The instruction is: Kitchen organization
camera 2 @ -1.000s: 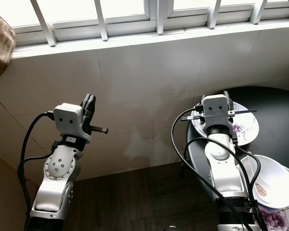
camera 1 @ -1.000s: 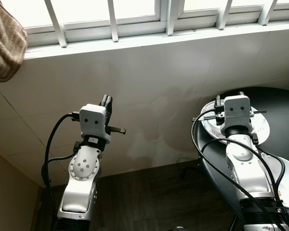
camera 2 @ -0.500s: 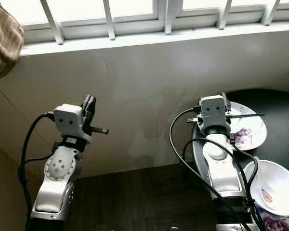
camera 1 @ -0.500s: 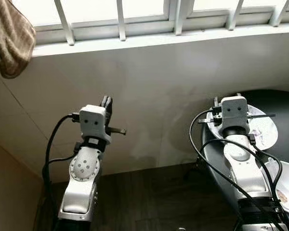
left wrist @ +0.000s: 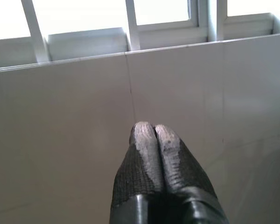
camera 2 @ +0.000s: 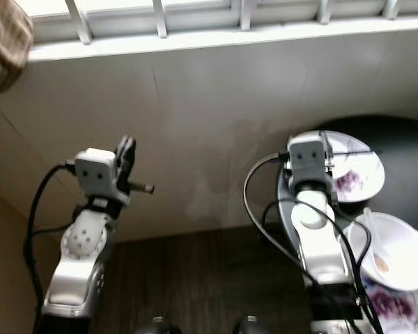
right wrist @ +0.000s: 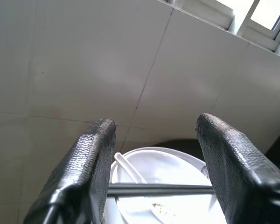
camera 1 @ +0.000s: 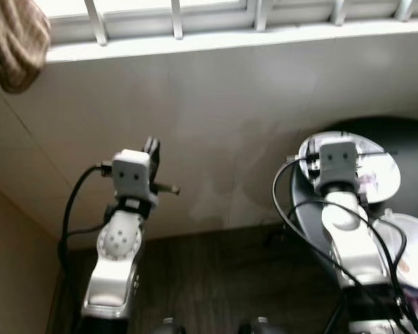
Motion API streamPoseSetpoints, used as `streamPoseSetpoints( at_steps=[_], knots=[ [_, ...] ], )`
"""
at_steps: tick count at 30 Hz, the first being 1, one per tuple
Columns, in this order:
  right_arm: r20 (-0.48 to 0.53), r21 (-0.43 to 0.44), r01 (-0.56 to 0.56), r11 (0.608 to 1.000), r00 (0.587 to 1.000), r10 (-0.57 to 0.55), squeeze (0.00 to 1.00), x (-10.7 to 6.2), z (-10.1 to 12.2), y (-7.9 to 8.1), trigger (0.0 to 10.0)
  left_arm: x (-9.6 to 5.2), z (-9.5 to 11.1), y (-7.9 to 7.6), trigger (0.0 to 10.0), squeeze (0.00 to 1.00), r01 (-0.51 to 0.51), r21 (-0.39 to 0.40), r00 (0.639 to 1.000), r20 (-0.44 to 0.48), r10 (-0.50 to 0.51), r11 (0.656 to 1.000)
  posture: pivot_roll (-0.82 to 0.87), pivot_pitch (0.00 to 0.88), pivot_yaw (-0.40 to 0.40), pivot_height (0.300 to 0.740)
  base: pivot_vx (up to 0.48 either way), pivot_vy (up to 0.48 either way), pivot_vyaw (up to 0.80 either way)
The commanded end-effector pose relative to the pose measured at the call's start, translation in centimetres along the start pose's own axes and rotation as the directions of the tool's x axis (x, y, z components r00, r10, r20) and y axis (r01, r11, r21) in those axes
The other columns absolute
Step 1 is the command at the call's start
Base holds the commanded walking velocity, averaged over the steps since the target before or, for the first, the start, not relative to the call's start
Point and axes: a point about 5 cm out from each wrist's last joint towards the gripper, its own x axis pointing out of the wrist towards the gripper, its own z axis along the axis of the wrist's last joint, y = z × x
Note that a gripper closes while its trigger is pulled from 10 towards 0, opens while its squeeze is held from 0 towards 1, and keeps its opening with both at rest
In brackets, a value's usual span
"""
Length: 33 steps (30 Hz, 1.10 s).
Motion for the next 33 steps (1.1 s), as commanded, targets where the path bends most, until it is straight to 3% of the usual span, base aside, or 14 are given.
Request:
streamPoseSetpoints(
  at_steps=[1,11,19,27,33],
  knots=[
    [0.005,-0.018,0.015,1.0,1.0,-0.015,0.0,0.0,0.0,-0.4,10.0,-0.1,0.1,-0.2,10.0,0.0,0.007,-0.01,1.0,0.0,-0.007,1.0,-0.01,0.03,0.016,0.74,-0.307,0.0,0.0],
    [0.005,-0.02,0.015,1.0,1.0,-0.015,0.0,0.0,-0.1,-0.3,10.0,-0.1,0.1,-0.3,10.0,0.0,0.006,-0.01,1.0,0.003,-0.006,1.0,-0.01,0.026,0.016,0.74,-0.295,0.0,0.0],
    [-0.008,-0.005,0.019,1.0,1.0,-0.019,0.0,0.0,-0.1,-0.5,10.0,-0.1,0.2,-0.2,10.0,0.0,0.0,-0.005,1.0,0.016,0.0,1.0,-0.01,0.023,0.014,0.74,0.0,0.0,0.0],
    [-0.048,0.011,0.044,0.999,0.998,-0.043,0.0,0.6,-0.6,-1.9,10.0,-0.2,-0.2,-0.3,10.0,0.0,0.013,0.028,1.0,-0.004,-0.013,1.0,-0.02,0.015,0.015,0.74,0.0,0.0,0.0],
    [-0.081,0.032,-0.005,0.999,0.997,0.007,0.0,0.3,-1.2,-0.7,10.0,-0.1,-0.2,-0.2,10.0,0.0,0.009,0.031,1.0,-0.006,-0.009,0.999,-0.01,0.019,0.013,0.74,0.0,-0.412,0.0]
  ],
)
